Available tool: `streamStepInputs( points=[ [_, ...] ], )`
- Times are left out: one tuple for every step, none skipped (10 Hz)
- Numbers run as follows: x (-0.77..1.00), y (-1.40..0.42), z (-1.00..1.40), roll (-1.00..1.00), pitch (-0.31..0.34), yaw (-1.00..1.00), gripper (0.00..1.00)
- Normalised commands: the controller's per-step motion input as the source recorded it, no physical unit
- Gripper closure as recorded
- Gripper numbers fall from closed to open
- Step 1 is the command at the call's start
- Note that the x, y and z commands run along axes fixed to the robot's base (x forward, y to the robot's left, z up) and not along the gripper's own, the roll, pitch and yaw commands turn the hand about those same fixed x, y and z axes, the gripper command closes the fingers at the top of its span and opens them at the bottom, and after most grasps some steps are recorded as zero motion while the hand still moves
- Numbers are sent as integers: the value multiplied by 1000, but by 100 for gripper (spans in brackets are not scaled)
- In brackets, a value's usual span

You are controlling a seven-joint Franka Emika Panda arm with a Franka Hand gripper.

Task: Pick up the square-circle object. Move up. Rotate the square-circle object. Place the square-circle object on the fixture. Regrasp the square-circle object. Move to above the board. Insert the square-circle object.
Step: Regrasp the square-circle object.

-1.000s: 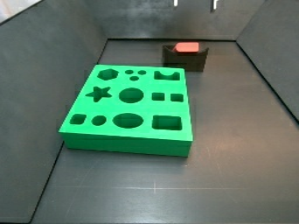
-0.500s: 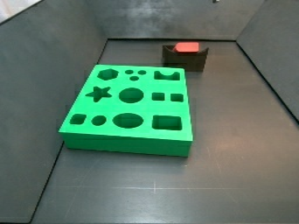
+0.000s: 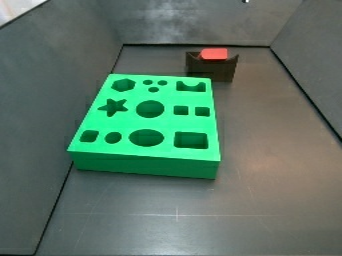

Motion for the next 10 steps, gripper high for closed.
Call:
streamStepInputs(
  points=[
    [-18,-21,0,1000,-5,20,0],
    [-18,-20,0,1000,-7,21,0],
    [-20,-19,-1,1000,-7,22,0],
    [-15,-17,5,1000,-5,23,0],
    [-4,-18,9,1000,1,25,0],
    [10,-21,5,1000,6,27,0],
    [22,-21,-6,1000,14,29,0],
    [36,-21,-12,1000,22,32,0],
    [50,-28,-14,1000,37,36,0],
    [63,-29,-15,1000,50,41,0]
  ],
)
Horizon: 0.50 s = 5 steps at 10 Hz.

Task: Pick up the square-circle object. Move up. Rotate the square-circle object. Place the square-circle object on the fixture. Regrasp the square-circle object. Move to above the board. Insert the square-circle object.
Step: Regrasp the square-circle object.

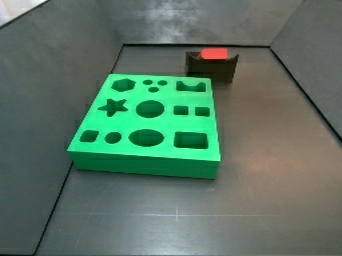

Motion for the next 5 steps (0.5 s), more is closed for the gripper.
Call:
streamStepInputs(
  points=[
    [70,-29,-13,1000,62,46,0],
    [87,-35,-13,1000,90,59,0],
    [96,-35,-17,1000,119,73,0],
    [105,-38,-21,1000,162,105,0],
    [106,-41,-21,944,173,123,0]
  ],
)
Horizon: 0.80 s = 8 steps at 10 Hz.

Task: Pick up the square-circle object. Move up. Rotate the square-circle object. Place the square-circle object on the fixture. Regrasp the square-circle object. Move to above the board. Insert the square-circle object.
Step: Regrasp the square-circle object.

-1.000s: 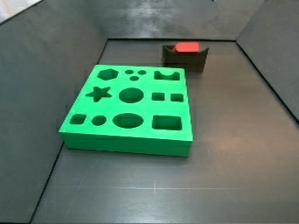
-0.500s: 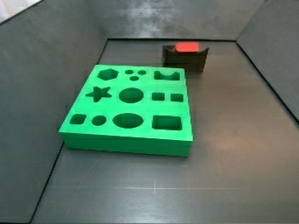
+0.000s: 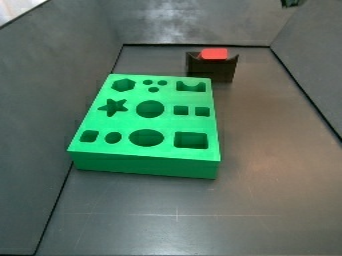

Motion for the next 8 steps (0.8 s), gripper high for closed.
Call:
streamStepInputs(
  points=[
    [104,-44,-21,635,152,158,0],
    [105,-46,-24,508,142,172,0],
    [103,-36,-16,287,116,186,0],
    [37,75,-1000,146,119,186,0],
    [39,73,-1000,137,83,190,0],
    [48,67,-1000,134,54,187,0],
    [63,58,-1000,115,10,176,0],
    [75,54,-1000,100,-25,155,0]
  ],
)
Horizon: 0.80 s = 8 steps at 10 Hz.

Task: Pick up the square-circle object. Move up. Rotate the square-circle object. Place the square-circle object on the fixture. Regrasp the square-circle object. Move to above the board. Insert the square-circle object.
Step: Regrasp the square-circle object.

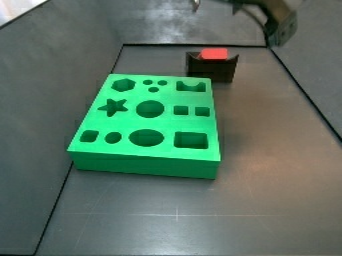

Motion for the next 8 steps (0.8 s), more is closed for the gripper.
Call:
streamStepInputs(
  points=[
    [83,49,-1000,90,-49,133,0],
    [91,43,-1000,84,-70,108,0],
    [98,38,-1000,79,-82,83,0],
    [103,35,-1000,77,-89,65,0],
    [115,26,-1000,66,-91,28,0],
    [115,22,-962,60,-88,15,0],
    [94,13,-759,58,-75,-6,0],
    [81,4,-558,62,-57,-15,0]
  ],
)
